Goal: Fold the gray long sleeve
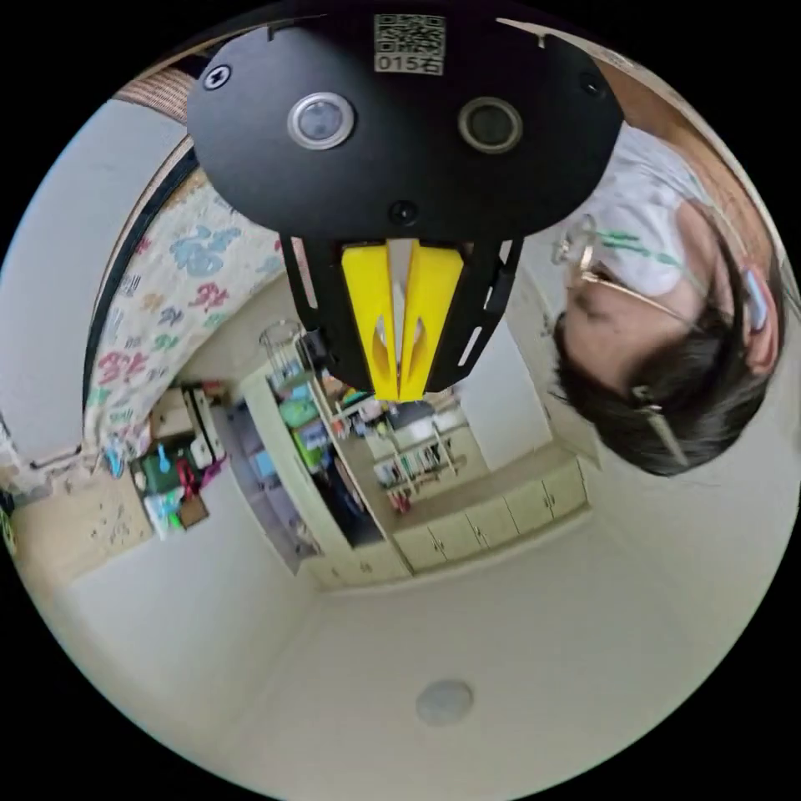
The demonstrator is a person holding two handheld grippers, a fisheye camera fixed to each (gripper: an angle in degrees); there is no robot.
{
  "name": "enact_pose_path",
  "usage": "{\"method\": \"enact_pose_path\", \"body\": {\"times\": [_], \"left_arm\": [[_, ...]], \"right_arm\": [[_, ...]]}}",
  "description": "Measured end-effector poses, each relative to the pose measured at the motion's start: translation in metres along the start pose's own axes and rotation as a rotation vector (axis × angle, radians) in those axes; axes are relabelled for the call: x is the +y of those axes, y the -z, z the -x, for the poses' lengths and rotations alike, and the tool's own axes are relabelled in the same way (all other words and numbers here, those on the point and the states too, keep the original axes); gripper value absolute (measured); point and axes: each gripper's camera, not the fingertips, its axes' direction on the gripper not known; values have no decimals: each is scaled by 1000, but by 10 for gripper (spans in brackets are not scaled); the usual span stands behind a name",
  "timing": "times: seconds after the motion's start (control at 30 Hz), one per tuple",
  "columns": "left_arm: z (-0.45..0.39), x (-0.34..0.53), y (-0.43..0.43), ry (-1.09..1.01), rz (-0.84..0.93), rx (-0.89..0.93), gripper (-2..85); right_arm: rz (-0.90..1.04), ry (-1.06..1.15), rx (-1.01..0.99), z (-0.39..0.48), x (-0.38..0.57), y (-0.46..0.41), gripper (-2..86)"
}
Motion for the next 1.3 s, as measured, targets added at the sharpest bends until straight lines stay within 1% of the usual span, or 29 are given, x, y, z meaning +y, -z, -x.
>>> {"method": "enact_pose_path", "body": {"times": [0.03, 0.13, 0.17, 0.27, 0.33, 0.47, 0.6, 0.7, 0.77, 0.8, 0.83, 0.87, 0.9, 0.93, 0.97, 1.03, 1.07, 1.13, 1.17, 1.23, 1.27, 1.3], "left_arm": [[-5, 6, -13, -7, 15, -12, 99], [-40, 37, -42, -119, -69, -188, 103], [-47, 42, -53, -135, -64, -219, 103], [-41, 45, -72, -91, -21, -178, 103], [-42, 50, -84, -99, 1, -175, 103], [-53, 72, -115, -113, 36, -205, 101], [-69, 99, -148, -99, 89, -252, 96], [-76, 114, -166, -83, 144, -254, 90], [-80, 129, -182, -53, 204, -215, 78], [-82, 137, -190, -38, 238, -179, 69], [-84, 141, -193, -38, 254, -159, 65], [-90, 149, -197, -52, 274, -118, 57], [-95, 153, -198, -63, 273, -100, 60], [-104, 161, -195, -78, 247, -79, 65], [-115, 168, -189, -83, 199, -88, 77], [-137, 174, -178, -95, 128, -104, 86], [-157, 178, -170, -119, 75, -100, 88], [-196, 183, -163, -181, 4, -92, 89], [-226, 188, -162, -223, -33, -84, 90], [-276, 198, -163, -286, -90, -52, 89], [-310, 208, -165, -324, -128, -15, 89], [-327, 214, -167, -342, -145, 7, 90]], "right_arm": [[-85, 59, 35, 23, -14, 16, -6], [-217, 158, 97, 61, -44, 36, -6], [-234, 175, 105, 66, -50, 37, -6], [-331, 241, 196, 85, -72, 40, -6], [-389, 279, 246, 92, -90, 38, -6], [-431, 324, 263, 95, -118, 28, -6], [-489, 354, 308, 84, -151, 18, -5], [-524, 399, 368, 70, -175, 5, -5], [-538, 439, 425, 58, -188, -3, -5], [-547, 478, 493, 47, -194, -10, -4], [-553, 506, 589, 30, -200, -16, -3], [-552, 507, 643, 19, -204, -20, -2], [-534, 491, 757, -9, -213, -26, 0], [-485, 471, 872, -44, -224, -32, 5], [-447, 458, 928, -66, -231, -36, 7], [-253, 368, 1086, -169, -263, -47, 40], [-197, 342, 1113, -198, -271, -50, 52], [12, 233, 1231, -316, -296, -68, 85], [53, 203, 1258, -346, -300, -72, 93], [262, 68, 1331, -464, -313, -98, 112], [307, 36, 1341, -490, -315, -105, 114], [373, -7, 1358, -536, -321, -119, 118]]}}
